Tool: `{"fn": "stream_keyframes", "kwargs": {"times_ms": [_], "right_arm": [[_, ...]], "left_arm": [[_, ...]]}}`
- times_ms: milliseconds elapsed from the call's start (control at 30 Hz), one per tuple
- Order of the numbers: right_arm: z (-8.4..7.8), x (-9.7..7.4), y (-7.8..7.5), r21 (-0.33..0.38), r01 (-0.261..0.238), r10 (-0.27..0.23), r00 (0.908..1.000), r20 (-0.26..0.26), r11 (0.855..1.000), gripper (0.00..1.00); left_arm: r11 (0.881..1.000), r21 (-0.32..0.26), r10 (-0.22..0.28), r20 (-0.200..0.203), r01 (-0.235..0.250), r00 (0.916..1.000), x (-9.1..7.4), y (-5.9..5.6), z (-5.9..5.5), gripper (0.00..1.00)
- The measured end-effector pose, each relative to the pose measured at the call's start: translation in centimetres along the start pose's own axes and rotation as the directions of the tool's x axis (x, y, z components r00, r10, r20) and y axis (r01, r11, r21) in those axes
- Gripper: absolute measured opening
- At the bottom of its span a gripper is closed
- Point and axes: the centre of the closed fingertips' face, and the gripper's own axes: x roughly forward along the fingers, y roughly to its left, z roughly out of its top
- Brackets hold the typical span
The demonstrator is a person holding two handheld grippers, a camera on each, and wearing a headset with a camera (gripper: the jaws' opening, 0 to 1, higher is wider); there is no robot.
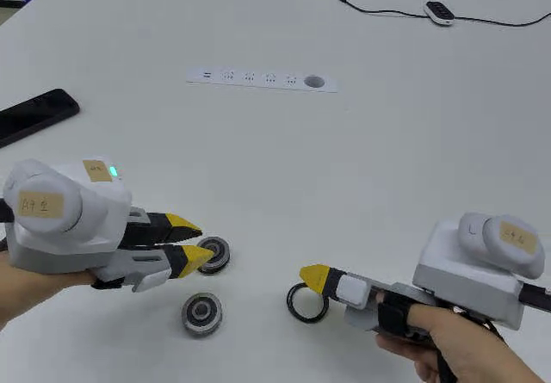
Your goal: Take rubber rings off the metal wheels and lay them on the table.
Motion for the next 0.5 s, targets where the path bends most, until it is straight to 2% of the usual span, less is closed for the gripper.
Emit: {"fn": "stream_keyframes", "kwargs": {"times_ms": [233,500], "right_arm": [[0.5,0.3,-0.7,0.024,0.008,-0.008,0.9998,0.020,1.000,0.10],[1.0,0.6,-1.0,0.050,0.000,-0.002,0.9995,0.032,0.999,0.10]], "left_arm": [[1.000,-0.007,-0.011,-0.011,0.011,0.9999,0.7,0.2,-0.4,0.18],[1.000,-0.012,-0.011,-0.041,0.010,0.9991,1.0,0.4,-1.3,0.17]]}}
